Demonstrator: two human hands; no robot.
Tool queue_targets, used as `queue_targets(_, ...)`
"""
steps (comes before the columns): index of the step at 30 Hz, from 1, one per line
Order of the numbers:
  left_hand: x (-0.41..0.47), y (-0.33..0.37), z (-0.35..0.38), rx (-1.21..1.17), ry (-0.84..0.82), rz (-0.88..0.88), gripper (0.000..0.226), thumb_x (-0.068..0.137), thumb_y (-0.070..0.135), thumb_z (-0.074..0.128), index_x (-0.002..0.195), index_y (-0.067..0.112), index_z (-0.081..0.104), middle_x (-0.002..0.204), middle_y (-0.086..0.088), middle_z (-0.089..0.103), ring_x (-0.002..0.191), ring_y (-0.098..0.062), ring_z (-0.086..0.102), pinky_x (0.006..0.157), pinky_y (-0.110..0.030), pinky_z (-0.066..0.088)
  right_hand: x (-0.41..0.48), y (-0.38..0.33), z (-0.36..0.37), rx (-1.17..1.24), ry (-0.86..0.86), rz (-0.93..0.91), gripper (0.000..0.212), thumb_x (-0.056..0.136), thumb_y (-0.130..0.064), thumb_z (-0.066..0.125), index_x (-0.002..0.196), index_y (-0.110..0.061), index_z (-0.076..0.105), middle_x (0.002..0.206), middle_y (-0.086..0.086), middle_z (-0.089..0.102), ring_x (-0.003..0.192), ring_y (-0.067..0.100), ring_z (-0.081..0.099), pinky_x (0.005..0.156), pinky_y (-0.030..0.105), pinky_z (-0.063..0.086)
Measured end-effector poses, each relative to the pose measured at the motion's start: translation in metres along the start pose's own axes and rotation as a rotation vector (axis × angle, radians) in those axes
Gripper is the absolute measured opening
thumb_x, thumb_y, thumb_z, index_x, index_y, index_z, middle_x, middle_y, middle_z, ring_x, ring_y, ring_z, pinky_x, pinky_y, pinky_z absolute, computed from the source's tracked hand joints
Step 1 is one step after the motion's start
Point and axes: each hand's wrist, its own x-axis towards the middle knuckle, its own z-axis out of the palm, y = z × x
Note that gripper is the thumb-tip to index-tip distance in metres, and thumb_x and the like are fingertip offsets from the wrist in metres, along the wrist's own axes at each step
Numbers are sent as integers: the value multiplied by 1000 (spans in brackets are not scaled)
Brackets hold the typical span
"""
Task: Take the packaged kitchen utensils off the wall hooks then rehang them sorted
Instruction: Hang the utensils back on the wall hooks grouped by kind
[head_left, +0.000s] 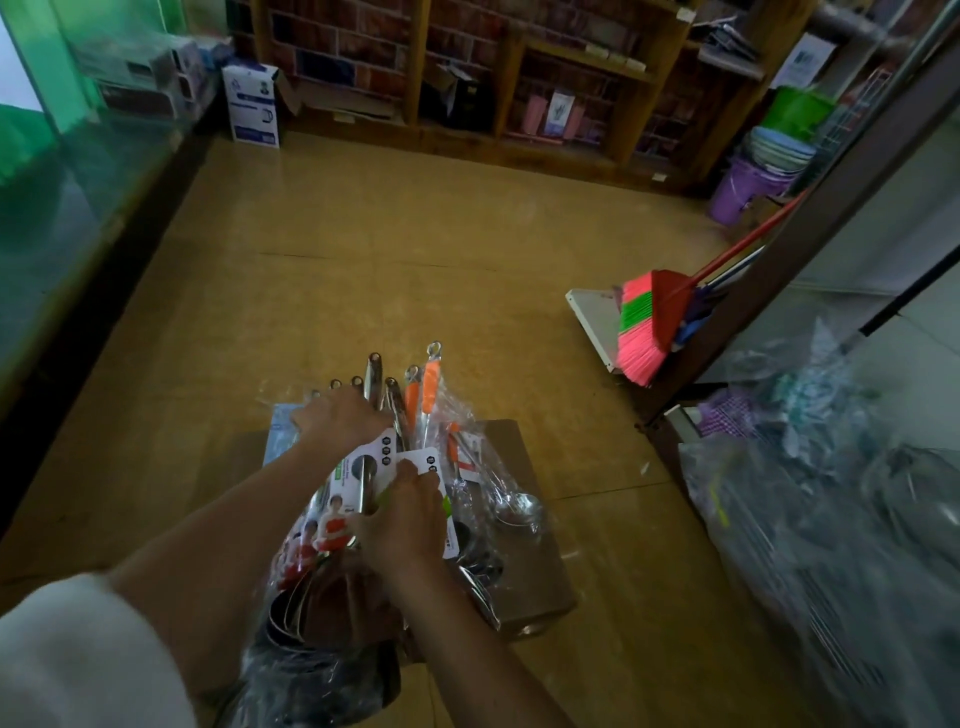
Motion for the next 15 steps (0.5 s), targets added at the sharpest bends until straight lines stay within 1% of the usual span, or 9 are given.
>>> queue_targets(3,-8,0,-11,-55,79,90,59,86,66,48,73,11,62,78,-12,61,82,-33,65,80,-39,55,-1,-2,-9,31,22,-23,79,79,-41,78,143,-15,40,137,7,52,130,29,44,110,40,37)
queue_targets(5,-9,0,-21,-176,75,169,53,89,55,51,58,12,52,69,-17,62,66,-33,62,68,-37,53,-4,-6,-15,97,14,-32,72,77,-42,77,137,-18,46,128,4,61,121,28,54,104,42,43)
queue_targets(7,-10,1,-33,-250,76,214,46,91,40,54,55,11,48,62,-19,59,54,-29,53,56,-32,44,-7,-11,-23,202,0,-31,63,77,-35,76,133,-22,48,116,2,68,109,27,63,95,43,51)
queue_targets(9,-19,9,-48,-273,77,248,45,93,31,53,54,9,45,53,-10,45,49,-23,42,53,-30,35,-12,-15,-31,316,-18,-31,59,81,-25,73,134,-22,48,112,2,69,102,24,66,90,44,55)
queue_targets(11,-33,24,-64,-269,97,291,47,95,28,51,54,8,43,52,-7,40,48,-22,40,51,-29,32,-18,-18,-41,399,12,-59,54,82,-24,73,131,-25,49,111,-2,68,100,21,66,88,43,56)
queue_targets(12,-41,33,-71,-260,109,315,47,96,28,50,54,8,42,53,-7,41,48,-21,40,49,-29,30,-20,-20,-47,415,42,-86,55,83,-24,72,132,-29,48,113,-5,67,101,20,66,87,41,56)
queue_targets(13,-51,42,-79,-258,122,334,47,97,28,49,55,8,42,53,-7,42,48,-20,40,48,-29,30,-23,-21,-54,423,74,-118,60,85,-24,71,138,-32,43,119,-6,64,105,18,64,87,37,54)
queue_targets(15,-71,65,-96,-287,143,376,46,98,29,48,56,9,42,52,-6,42,46,-19,40,46,-28,29,-30,-23,-75,414,134,-170,79,92,-23,66,155,-33,19,136,-6,54,117,16,58,89,31,51)
